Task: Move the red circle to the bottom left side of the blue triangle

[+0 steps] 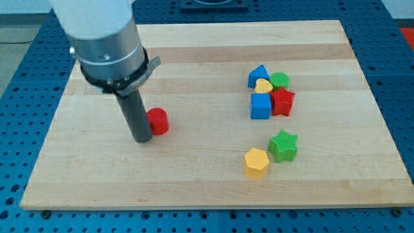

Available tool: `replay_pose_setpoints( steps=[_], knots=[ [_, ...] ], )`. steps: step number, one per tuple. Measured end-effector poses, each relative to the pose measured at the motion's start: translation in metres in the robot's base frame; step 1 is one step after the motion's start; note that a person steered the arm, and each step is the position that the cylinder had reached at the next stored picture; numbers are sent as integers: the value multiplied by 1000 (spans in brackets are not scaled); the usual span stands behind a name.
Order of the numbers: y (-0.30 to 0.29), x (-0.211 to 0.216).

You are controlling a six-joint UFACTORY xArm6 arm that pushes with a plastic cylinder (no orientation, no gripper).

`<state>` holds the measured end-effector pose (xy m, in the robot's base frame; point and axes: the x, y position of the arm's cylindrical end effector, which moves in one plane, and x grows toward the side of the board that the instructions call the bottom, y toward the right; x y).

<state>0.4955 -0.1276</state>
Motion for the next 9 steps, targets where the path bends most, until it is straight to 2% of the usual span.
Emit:
replay_pose_setpoints(
  steps=[2,5,9],
  knots=[
    [20,-49],
    [108,-49],
    [140,-46]
  ],
)
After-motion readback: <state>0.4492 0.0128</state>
